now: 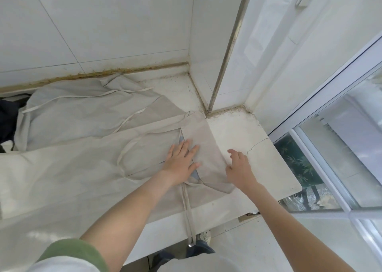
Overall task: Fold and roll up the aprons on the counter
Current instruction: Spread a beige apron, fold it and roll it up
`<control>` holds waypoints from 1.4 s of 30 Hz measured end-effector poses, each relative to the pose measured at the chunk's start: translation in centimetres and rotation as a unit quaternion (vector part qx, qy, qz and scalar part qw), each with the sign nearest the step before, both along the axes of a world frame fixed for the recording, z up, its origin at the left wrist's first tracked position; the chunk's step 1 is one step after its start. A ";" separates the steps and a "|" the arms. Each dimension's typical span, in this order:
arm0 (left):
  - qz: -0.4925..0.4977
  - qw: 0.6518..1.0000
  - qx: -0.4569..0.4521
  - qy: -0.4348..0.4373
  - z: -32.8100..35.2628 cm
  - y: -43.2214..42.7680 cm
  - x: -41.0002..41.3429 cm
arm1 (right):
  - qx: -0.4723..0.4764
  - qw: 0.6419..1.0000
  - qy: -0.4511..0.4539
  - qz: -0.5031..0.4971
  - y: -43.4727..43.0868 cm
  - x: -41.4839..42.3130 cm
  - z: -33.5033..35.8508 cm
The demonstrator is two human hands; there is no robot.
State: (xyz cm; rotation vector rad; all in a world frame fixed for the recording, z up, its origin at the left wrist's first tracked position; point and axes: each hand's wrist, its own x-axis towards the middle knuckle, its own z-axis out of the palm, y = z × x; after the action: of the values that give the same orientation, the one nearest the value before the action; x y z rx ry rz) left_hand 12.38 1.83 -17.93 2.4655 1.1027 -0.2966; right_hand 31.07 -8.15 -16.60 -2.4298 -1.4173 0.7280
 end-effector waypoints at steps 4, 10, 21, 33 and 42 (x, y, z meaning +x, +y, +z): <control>0.065 0.997 0.038 -0.028 0.4 0.5 -4.0 | 0.052 0.992 -0.045 0.102 2.5 -4.3 -0.1; 0.171 0.981 0.080 0.043 -0.7 1.4 -12.4 | 0.016 0.962 -0.048 0.268 5.5 -11.2 -0.6; 0.241 0.966 0.082 0.052 0.1 2.3 -23.3 | 0.027 0.934 -0.109 0.339 10.3 -18.3 -1.1; 0.228 0.940 0.247 0.053 2.1 8.9 -27.6 | 0.044 0.945 -0.027 0.324 19.0 -23.8 1.4; 0.183 0.918 0.350 0.035 3.5 10.0 -35.4 | 0.043 0.941 -0.060 0.331 21.5 -31.3 -0.2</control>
State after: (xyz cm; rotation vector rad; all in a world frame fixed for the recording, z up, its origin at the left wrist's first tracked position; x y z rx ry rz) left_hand -23.02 11.84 -14.39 2.7478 1.9333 0.1645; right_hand -0.24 13.33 -16.81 -1.9391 -2.2996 0.6206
